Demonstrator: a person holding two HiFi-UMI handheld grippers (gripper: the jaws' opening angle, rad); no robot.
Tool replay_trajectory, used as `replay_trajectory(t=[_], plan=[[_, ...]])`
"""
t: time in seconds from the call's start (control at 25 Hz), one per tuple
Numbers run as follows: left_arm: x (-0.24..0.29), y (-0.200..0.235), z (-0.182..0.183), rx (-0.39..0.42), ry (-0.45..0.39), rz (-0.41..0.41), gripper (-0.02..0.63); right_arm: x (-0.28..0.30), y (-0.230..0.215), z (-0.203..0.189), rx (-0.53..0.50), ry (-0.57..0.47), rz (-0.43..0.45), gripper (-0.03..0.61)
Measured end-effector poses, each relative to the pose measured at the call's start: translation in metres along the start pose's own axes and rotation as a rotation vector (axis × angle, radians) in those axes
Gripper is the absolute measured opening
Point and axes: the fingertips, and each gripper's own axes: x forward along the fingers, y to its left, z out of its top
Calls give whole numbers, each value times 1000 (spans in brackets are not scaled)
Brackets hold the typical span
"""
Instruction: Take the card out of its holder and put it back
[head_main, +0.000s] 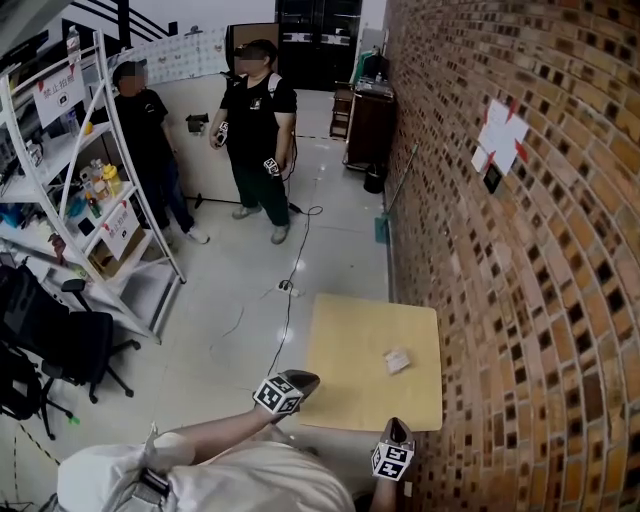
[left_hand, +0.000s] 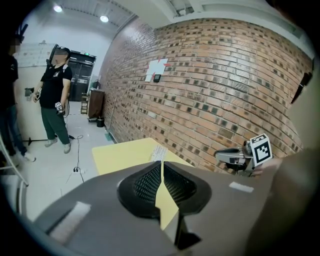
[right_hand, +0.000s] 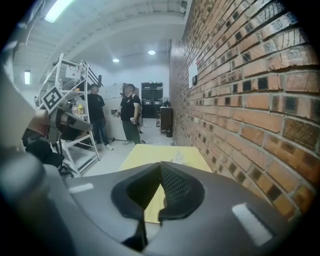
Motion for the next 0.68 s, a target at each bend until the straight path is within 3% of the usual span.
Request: replay_trajectory(t=[0.32, 0.68], plan=[[-5, 4, -16, -26, 16, 22, 35, 16, 9, -9, -21, 28, 43, 2], [-12, 25, -9, -50, -5, 59, 37, 41, 19, -17, -10, 70, 86, 2]])
